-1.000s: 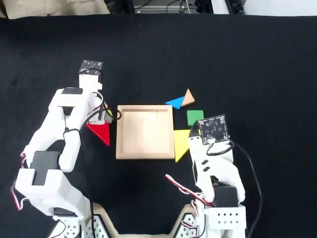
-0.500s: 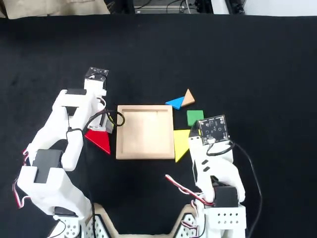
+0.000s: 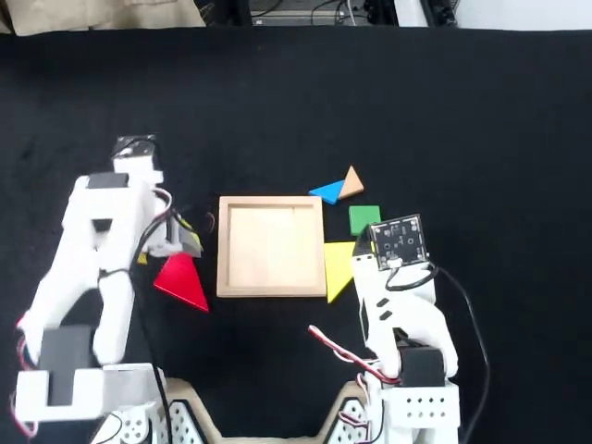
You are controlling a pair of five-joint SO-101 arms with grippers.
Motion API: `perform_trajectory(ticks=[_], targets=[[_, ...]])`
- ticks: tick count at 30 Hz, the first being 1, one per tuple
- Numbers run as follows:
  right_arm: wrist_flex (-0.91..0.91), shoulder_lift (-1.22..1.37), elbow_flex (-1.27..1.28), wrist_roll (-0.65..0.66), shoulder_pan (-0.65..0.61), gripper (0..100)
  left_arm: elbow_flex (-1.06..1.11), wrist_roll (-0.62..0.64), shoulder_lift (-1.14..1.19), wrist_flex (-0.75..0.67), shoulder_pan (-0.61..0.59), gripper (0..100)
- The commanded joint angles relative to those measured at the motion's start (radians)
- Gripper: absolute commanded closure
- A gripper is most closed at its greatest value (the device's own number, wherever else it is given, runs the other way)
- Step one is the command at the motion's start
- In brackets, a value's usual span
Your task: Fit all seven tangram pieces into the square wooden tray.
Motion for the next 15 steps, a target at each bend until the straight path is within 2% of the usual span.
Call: perform_trajectory(ticks=[1,6,9,15], targets=[[0.003,-0.061,-0.005,-0.002,-0.017,96.6,0.091,0.097,-0.163,-0.034,-0.039,67],[0.003,-0.061,-0.005,-0.002,-0.017,96.6,0.183,0.055,-0.195,-0.051,-0.012,67],[0.003,-0.061,-0.005,-0.002,-0.017,96.6,0.226,0.112,-0.19,-0.071,-0.01,67],[0.003,-0.061,-0.005,0.0,-0.017,96.6,0.254,0.275,-0.138,-0.198,-0.005,67]])
